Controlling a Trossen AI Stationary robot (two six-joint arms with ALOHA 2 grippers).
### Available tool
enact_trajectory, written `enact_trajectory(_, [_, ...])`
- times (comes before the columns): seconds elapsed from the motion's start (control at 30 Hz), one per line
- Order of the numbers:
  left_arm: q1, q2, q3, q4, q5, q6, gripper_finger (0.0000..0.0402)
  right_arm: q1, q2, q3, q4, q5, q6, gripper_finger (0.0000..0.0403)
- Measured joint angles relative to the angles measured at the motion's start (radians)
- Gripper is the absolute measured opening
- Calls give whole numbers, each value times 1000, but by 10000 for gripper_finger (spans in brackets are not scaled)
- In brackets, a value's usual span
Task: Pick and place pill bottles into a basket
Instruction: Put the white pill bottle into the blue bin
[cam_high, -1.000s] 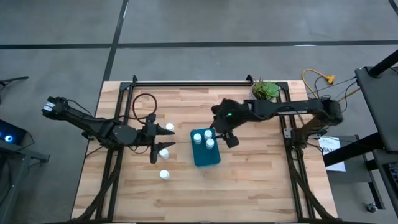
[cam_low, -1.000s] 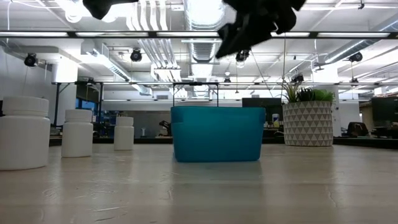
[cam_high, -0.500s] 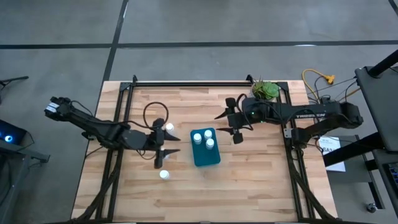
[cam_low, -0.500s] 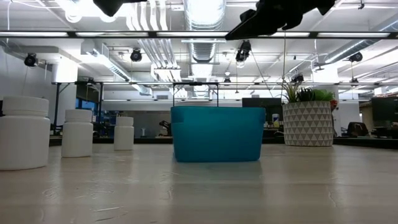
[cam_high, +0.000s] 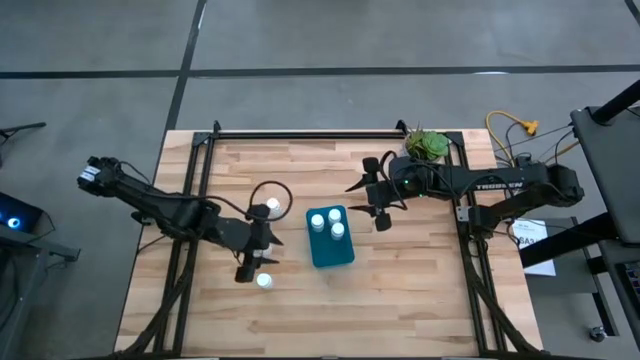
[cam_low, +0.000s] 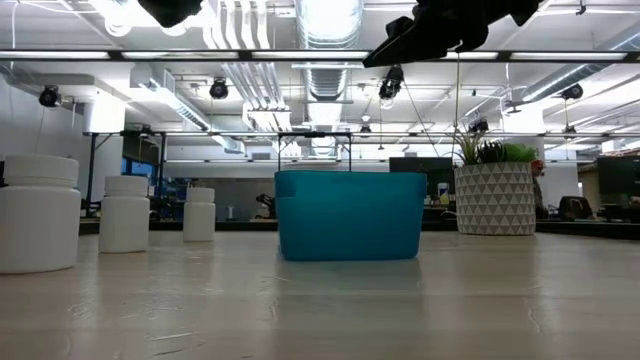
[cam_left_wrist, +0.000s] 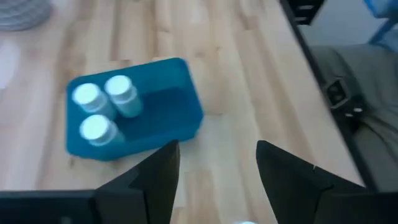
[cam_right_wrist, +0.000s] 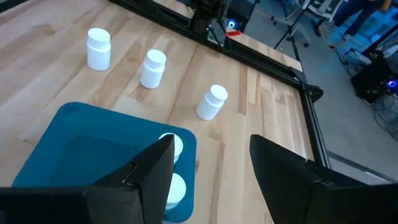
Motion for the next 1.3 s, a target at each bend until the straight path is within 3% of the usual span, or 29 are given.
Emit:
enact_trajectory(0.2, [-25,72,31,-6,86,3,235,0,0,-10,-5,0,8,203])
enact_trajectory(0.33, [-56,136,31,-100,106,-1,249,0,0,-19,-7,0,10,203])
enact_trajectory(0.8, [-113,309,31,-195,114,-132,252,1,0,-20,-7,-3,34,203])
enact_trajectory(1.3, [-118,374,31,-210,147,-184,252,1,0,-20,-9,-3,37,203])
